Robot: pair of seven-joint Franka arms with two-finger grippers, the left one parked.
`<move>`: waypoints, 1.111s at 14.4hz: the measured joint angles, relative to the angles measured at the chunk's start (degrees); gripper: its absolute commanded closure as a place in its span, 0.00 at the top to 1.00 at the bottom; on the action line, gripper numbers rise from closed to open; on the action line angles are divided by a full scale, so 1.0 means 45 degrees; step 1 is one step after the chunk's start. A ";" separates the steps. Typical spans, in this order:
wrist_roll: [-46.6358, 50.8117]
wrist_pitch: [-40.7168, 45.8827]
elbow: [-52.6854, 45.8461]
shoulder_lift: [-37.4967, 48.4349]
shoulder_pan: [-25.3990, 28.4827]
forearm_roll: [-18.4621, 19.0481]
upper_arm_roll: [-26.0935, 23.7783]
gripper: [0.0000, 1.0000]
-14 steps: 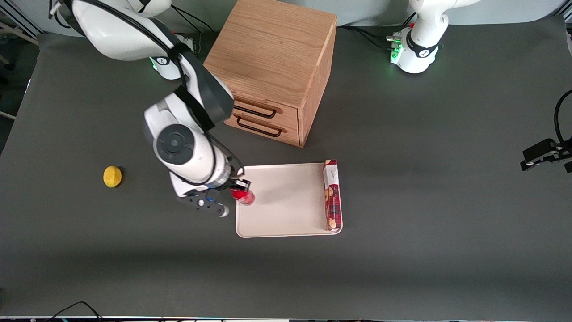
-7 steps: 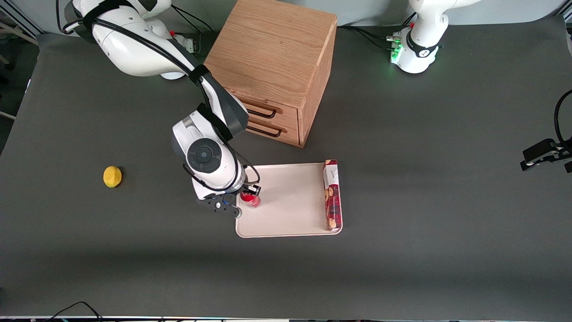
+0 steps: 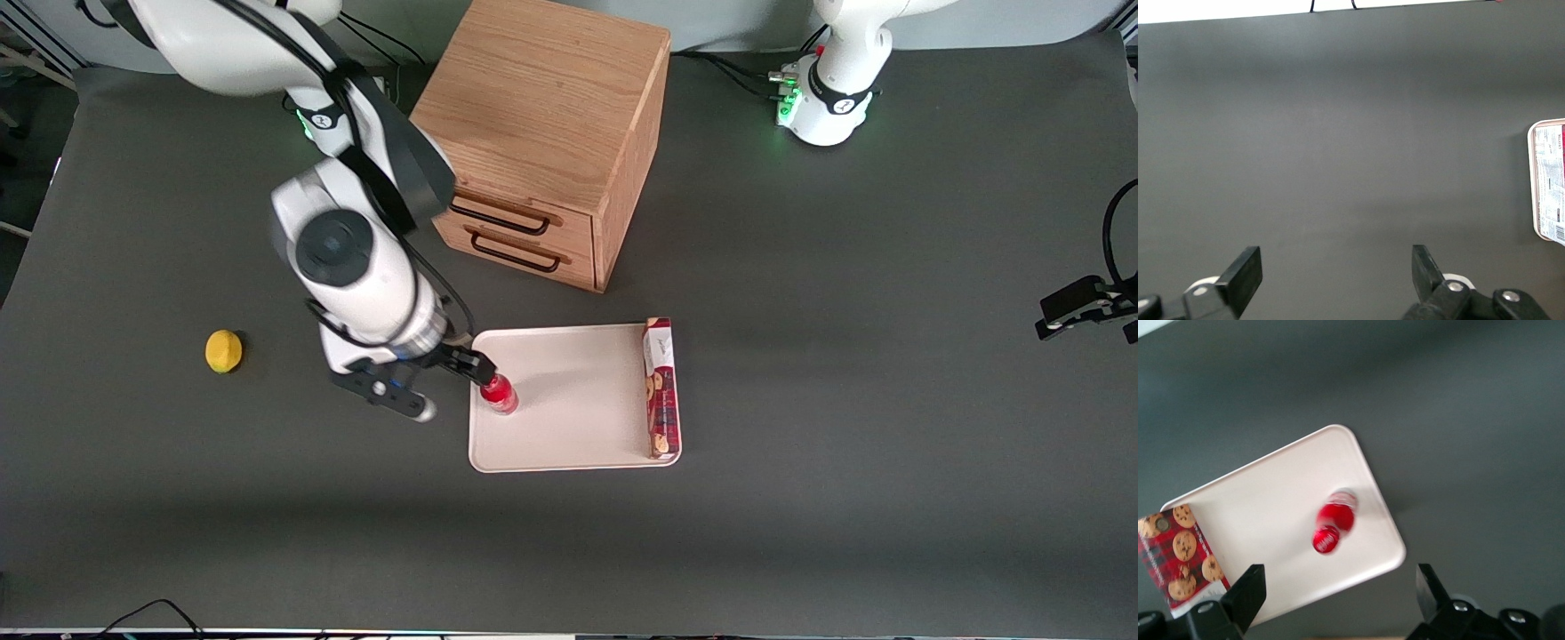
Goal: Place coke bottle on tray
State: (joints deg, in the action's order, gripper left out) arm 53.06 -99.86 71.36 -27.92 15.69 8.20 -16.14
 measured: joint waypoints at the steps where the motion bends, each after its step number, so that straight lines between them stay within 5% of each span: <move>1: -0.0771 0.0902 -0.0225 0.0581 -0.0225 0.0001 0.0015 1.00; 4: -0.3657 0.3790 -0.0412 0.2502 -0.1175 -0.0034 0.0295 1.00; 7: -0.6782 0.5543 0.0320 0.4528 -0.1393 -0.0751 0.2258 1.00; 11: -0.8999 0.4584 0.4291 0.7479 -0.1467 -0.1035 0.4883 1.00; 16: -0.9075 0.2040 0.9126 1.0132 -0.1348 -0.1080 0.5277 1.00</move>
State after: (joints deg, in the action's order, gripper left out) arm 12.22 -90.68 112.42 17.67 9.63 3.34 7.61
